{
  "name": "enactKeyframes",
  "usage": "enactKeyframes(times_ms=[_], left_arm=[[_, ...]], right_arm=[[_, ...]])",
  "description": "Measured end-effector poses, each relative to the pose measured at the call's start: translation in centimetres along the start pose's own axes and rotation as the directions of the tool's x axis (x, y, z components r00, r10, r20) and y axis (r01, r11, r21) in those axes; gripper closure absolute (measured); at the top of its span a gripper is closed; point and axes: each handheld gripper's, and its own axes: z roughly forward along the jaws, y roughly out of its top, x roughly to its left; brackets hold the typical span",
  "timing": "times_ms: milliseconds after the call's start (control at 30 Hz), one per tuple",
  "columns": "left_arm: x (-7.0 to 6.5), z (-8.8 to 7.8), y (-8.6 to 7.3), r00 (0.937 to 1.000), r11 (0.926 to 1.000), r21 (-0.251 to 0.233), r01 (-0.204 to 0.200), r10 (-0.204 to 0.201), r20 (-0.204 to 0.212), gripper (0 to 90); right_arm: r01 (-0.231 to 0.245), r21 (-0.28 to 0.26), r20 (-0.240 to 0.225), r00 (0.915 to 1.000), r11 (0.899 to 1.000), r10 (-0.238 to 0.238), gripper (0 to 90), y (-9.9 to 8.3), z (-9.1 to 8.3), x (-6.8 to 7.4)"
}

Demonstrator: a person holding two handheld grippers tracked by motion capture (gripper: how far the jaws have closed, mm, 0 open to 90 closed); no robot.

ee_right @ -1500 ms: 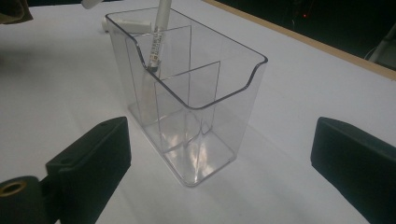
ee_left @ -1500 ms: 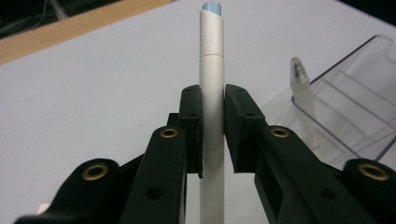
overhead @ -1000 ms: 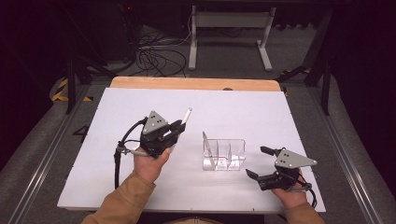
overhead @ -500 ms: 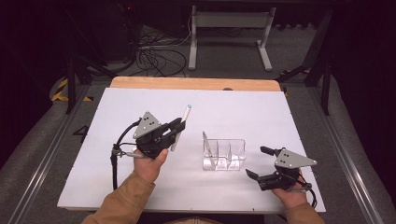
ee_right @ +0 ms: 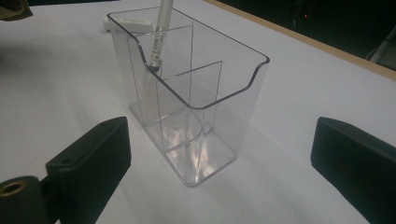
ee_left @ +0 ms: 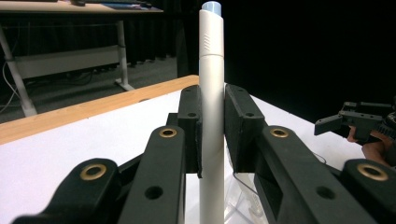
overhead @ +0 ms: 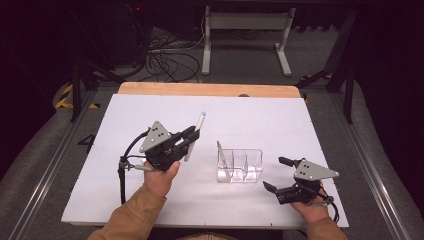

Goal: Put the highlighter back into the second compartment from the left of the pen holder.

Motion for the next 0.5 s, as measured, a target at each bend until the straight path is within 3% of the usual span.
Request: enactKeyframes(times_ms=[300,500], left_arm=[[-0.8,0.4,0.4,0.9998,0.9999,-0.001,-0.016,0.016,0.012,77.8],[-1.7,1.2,0.7,0.999,0.9999,0.0,-0.014,0.014,0.042,77.8]], right_arm=[[-0.003,-0.002,0.0,1.0,1.0,0.003,5.5,0.0,0.0,0.0],[-0.004,-0.005,0.002,1.0,1.0,0.004,5.5,0.0,-0.1,-0.1]])
